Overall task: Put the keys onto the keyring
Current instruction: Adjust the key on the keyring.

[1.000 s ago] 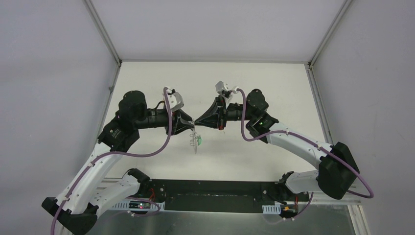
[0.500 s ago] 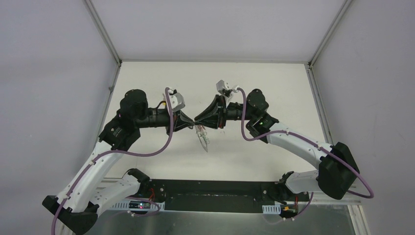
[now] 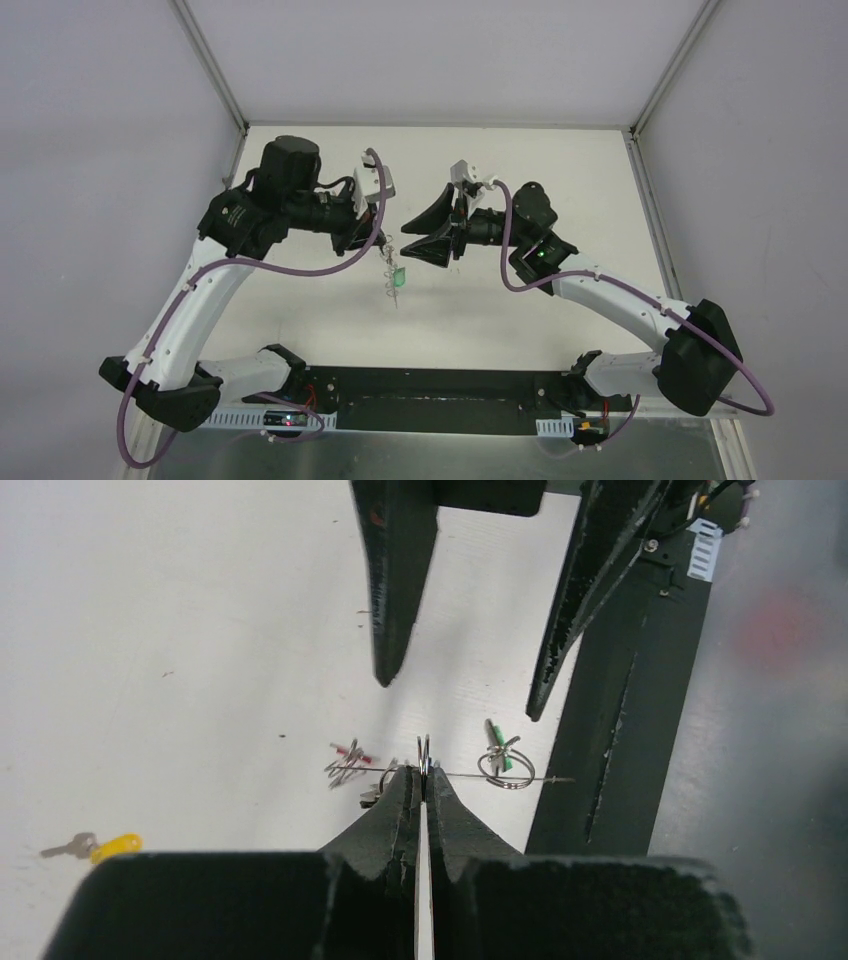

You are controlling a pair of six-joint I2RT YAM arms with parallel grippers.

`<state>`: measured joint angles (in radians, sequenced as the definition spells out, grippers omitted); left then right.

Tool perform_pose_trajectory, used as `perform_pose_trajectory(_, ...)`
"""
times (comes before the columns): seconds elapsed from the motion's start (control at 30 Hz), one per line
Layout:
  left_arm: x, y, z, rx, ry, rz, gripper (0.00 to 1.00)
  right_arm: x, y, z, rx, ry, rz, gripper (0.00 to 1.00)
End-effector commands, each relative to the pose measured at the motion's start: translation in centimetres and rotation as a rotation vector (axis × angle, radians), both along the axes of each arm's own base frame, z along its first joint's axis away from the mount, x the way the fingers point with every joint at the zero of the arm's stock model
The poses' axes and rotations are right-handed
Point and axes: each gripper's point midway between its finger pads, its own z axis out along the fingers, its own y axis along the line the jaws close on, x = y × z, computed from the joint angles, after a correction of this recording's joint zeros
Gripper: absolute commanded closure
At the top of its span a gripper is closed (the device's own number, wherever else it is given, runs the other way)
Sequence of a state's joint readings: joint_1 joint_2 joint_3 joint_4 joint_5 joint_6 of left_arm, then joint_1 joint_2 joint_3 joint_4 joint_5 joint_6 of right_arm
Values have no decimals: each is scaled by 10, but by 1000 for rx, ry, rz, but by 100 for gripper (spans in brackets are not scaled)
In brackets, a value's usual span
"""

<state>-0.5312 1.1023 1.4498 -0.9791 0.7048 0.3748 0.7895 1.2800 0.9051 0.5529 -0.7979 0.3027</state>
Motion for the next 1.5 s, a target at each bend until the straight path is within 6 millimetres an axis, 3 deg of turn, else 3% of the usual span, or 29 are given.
perform_pose_trajectory(0.0, -4, 16, 4, 153, 23, 4, 100, -1, 2, 18, 32, -46, 5, 48)
perform_pose_trajectory(0.1, -5, 21, 7, 230, 36, 7, 100, -1, 5, 18, 35, -41, 21, 54)
perform_pose_trajectory(0.3, -13, 15, 10, 341, 43, -29, 100, 1, 16, 21, 63, -36, 39, 57)
perform_pose_trajectory(0.7, -15, 14, 9, 375, 61, -22, 100, -7, 31, 22, 102, -30, 100, 73)
perform_pose_trajectory(1.0, -12, 21, 6, 404, 46, 5, 100, -26, 29, 26, 130, -64, 182, 47)
perform_pose_trajectory(1.1, -11, 20, 5, 405, 45, 4, 100, -27, 28, 27, 134, -64, 172, 46)
perform_pose_trajectory(1.37, -13, 15, 8, 367, 45, -8, 100, -23, 40, 22, 119, -33, 170, 71)
perform_pose_trajectory(1.47, -14, 15, 8, 361, 41, -5, 100, -24, 43, 21, 121, -25, 174, 72)
